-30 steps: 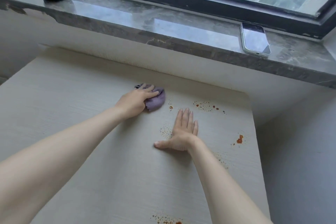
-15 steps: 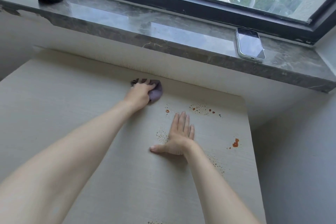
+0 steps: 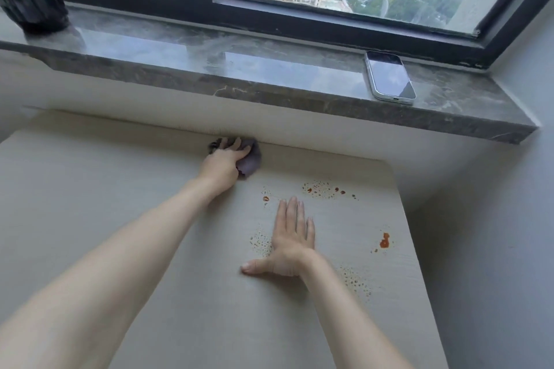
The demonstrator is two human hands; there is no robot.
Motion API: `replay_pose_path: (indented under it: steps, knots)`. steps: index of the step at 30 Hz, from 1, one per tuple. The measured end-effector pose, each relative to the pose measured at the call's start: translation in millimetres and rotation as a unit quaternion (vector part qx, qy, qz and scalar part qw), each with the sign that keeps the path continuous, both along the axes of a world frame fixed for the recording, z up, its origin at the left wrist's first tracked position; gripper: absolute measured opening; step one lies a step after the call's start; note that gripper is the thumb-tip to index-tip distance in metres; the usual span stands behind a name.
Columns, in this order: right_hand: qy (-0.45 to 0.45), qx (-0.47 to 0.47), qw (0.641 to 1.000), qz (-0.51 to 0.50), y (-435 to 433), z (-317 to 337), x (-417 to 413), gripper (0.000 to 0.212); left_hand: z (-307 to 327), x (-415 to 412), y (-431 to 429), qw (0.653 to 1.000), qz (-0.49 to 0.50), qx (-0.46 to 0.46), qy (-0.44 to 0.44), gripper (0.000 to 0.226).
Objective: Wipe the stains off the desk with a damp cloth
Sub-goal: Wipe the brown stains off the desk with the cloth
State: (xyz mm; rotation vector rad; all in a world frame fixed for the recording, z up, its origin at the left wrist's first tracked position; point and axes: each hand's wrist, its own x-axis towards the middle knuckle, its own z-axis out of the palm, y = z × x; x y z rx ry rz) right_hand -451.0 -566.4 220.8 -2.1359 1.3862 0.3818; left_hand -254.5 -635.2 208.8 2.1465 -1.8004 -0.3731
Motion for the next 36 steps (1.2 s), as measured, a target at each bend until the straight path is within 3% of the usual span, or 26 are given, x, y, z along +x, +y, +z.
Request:
replay_pose_path:
  steps: [3, 6, 8, 13, 18, 23, 30, 36]
  knots:
    - [-0.006, -0.004, 1.0, 0.001, 1.0, -0.8, 0.0, 0.143, -3.2, 35.8, 7.4, 0.998, -0.054, -0.007, 0.044, 0.062]
    - [-0.01, -0.003, 1.0, -0.002, 1.8, -0.6, -0.9, 0.144, -4.6, 31.6, -4.2, 0.995, 0.05, -0.028, 0.08, 0.059]
    - [-0.013, -0.004, 1.0, -0.002, 2.4, -1.2, -1.9, 0.144, -2.9, 8.1, -9.7, 0.995, 0.075, -0.016, 0.056, 0.06]
    - [-0.014, -0.008, 1.0, 0.003, 1.5, -1.3, -1.5, 0.144, 1.9, 34.1, 0.3, 0.998, -0.054, 0.028, -0.004, 0.064]
    - [-0.014, 0.0, 1.0, 0.0, 1.1, -1.3, -2.1, 0.145, 1.1, -2.7, -7.9, 0.998, 0.034, 0.041, -0.044, 0.062]
    - [-0.009, -0.001, 1.0, 0.003, 0.5, -1.0, -2.0, 0.145, 5.9, 5.2, 9.3, 0.989, -0.122, 0.056, -0.068, 0.06]
    - [0.004, 0.001, 1.0, 0.002, 0.2, -0.8, -0.5, 0.145, 16.6, -32.0, -3.6, 0.989, -0.066, 0.075, -0.112, 0.058]
    - [0.02, -0.001, 1.0, 0.01, -1.9, -0.6, 0.9, 0.145, 3.5, -23.7, 37.1, 0.978, -0.193, 0.043, -0.069, 0.058]
